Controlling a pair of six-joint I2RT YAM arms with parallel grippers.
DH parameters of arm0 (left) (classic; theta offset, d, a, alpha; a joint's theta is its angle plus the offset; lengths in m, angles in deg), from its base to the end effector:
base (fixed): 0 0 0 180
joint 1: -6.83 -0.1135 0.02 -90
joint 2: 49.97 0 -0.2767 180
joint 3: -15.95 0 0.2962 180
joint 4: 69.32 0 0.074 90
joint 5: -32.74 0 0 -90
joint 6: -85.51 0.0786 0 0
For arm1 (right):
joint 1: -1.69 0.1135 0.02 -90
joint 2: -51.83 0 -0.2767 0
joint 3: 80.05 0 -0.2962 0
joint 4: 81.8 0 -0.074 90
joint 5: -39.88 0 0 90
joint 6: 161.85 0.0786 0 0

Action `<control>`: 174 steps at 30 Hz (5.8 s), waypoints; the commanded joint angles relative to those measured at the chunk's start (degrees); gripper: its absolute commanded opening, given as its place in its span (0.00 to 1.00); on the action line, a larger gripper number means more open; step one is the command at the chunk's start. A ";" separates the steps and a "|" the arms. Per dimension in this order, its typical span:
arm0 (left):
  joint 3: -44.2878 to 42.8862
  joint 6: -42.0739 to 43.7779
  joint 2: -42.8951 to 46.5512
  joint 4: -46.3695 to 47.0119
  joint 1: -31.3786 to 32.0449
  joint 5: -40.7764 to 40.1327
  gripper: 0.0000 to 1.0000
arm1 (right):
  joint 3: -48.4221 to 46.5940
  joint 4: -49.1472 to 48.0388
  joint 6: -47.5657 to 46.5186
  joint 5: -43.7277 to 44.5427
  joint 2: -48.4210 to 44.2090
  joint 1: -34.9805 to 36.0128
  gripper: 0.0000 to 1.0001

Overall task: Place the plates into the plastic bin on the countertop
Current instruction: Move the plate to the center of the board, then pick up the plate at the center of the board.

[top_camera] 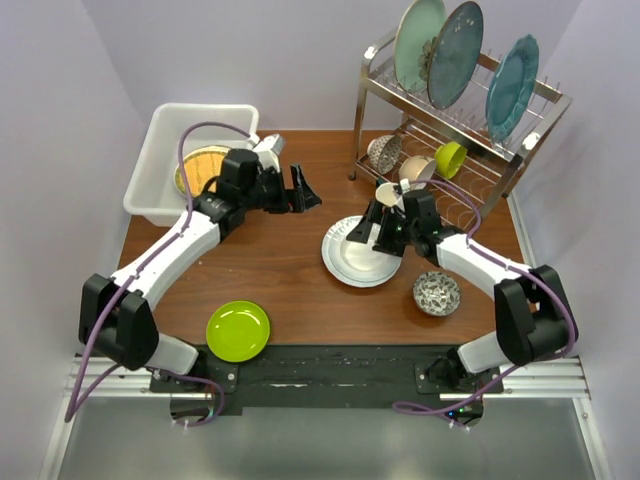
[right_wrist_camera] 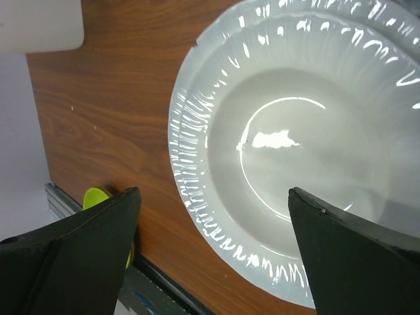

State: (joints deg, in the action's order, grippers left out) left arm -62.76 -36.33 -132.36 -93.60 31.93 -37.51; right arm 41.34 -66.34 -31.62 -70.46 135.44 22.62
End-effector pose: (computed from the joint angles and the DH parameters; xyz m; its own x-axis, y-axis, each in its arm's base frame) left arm 0.3597 -0.1978 0.2994 -0.7139 -0.2139 -0.6668 0.3448 0.7214 -0.6006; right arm 0.3359 0.1577 0.1675 -0.8386 0.3276 -0.4352 -0.0529 0.7462 0.6636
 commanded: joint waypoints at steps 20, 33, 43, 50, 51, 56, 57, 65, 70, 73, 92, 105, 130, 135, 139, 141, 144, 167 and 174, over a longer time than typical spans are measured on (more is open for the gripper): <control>28.00 -11.41 30.88 -17.10 -10.92 -7.54 0.93 | -9.67 -0.26 -3.31 -1.89 5.76 16.85 0.96; 16.31 -2.62 25.09 -24.32 -28.61 0.11 0.96 | -23.13 8.36 -13.06 -9.80 18.68 29.08 0.86; 16.58 -1.39 23.33 -22.91 -32.83 3.98 0.96 | -27.61 6.07 -13.07 -23.95 29.84 31.89 0.68; 16.13 -0.51 22.80 -22.82 -34.15 5.21 0.96 | -31.92 8.53 -13.16 -27.21 35.91 34.61 0.52; 16.14 -0.16 22.80 -22.99 -34.16 5.30 0.96 | -32.27 8.62 -13.07 -27.38 36.44 34.88 0.50; 17.19 0.11 23.94 -23.08 -34.51 5.56 0.96 | -34.99 12.47 -14.56 -26.33 39.51 36.72 0.47; 17.36 0.11 24.12 -23.00 -34.42 5.65 0.96 | -35.61 13.45 -15.43 -25.29 39.96 37.08 0.46; 17.89 0.28 24.91 -23.26 -34.59 5.56 0.96 | -40.09 22.84 -17.64 -16.15 42.33 38.22 0.21; 17.98 0.63 25.09 -23.70 -34.51 5.48 0.96 | -41.15 26.99 -17.99 -8.59 42.16 38.05 0.12; 18.24 0.90 25.35 -23.96 -34.51 5.56 0.96 | -41.15 27.69 -17.38 -6.56 42.07 37.52 0.10; 23.78 3.00 25.17 -23.70 -34.51 8.55 0.95 | -35.79 25.67 -12.98 1.18 37.94 24.08 0.03; 34.58 1.43 26.31 -19.66 -34.51 12.33 0.74 | -36.76 26.12 -12.63 5.04 34.69 22.67 0.09; 37.49 -4.99 21.40 -13.07 -23.43 5.12 0.43 | -34.65 22.86 -12.28 0.21 33.72 22.75 0.14; 36.70 -4.91 19.20 -12.45 -22.99 3.99 0.40 | -34.56 22.86 -12.54 -0.31 33.81 22.75 0.15; 36.35 -4.20 17.88 -12.45 -22.73 3.19 0.39 | -34.38 22.77 -12.63 -0.40 33.81 22.75 0.14; 36.61 -4.29 17.44 -11.66 -22.47 3.37 0.38 | -34.47 22.69 -12.63 -0.49 33.90 22.75 0.15; 37.40 -4.46 16.65 -10.52 -22.12 4.15 0.35 | -34.65 23.21 -12.80 -0.75 34.25 22.75 0.15; 38.11 -5.17 17.87 -9.63 -20.88 4.60 0.00 | -33.50 22.68 -13.51 -1.29 32.85 22.75 0.35; 33.63 -4.99 20.34 -13.50 -20.88 3.37 0.00 | -32.71 21.98 -13.86 0.30 30.47 22.75 0.80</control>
State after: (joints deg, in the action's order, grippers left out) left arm -24.84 -40.90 -113.93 -106.41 10.71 -34.56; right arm 7.66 -44.92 -44.08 -73.10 167.99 45.98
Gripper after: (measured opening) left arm 0.037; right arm 0.753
